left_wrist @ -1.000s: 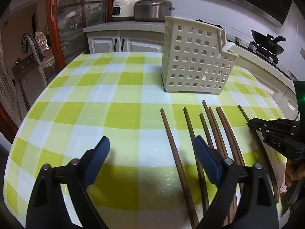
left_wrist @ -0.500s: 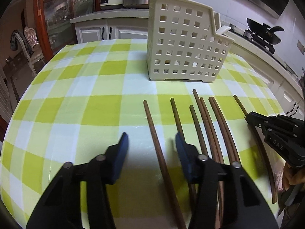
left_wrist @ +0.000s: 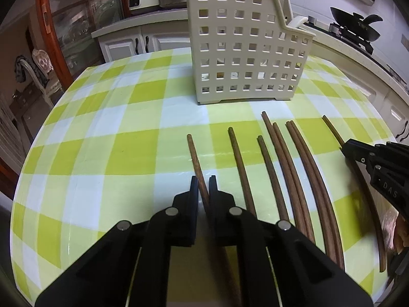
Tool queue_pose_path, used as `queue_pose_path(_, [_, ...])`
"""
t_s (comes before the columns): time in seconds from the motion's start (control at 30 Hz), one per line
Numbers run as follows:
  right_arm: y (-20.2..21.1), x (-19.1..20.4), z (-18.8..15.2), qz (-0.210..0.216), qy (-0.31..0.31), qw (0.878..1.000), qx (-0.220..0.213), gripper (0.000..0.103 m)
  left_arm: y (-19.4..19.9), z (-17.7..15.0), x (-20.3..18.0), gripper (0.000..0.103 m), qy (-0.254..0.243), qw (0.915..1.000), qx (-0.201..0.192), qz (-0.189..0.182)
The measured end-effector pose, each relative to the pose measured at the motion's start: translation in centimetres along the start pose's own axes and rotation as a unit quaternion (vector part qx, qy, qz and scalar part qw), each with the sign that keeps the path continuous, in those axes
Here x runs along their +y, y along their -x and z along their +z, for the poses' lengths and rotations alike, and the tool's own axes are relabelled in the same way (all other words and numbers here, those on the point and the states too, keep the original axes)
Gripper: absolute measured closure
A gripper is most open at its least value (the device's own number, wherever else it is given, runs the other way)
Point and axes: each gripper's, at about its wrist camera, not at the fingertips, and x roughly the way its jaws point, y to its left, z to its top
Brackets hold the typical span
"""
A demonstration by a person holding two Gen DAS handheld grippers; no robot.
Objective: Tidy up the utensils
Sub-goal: 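Lower the left tool onto a brown chopstick and close on it, then lift the chopstick upright with the left tool and carry it over the caddy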
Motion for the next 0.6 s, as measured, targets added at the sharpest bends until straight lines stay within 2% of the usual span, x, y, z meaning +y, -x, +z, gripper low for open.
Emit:
queue_pose_path(0.3, [0.1, -0.3, -0.1, 0.008, -0.015, 1.0, -0.004, 0.096, 0.2, 0.0, 1.0, 0.097, 0.023, 0.9994, -0.005, -0.024])
queue_pose_path(0.6, [2.4, 0.0, 0.6, 0.011, -0.02, 0.999, -0.035, 0.096, 3.1, 0.4, 1.4, 0.097, 0.03, 0.9983, -0.042, -0.026])
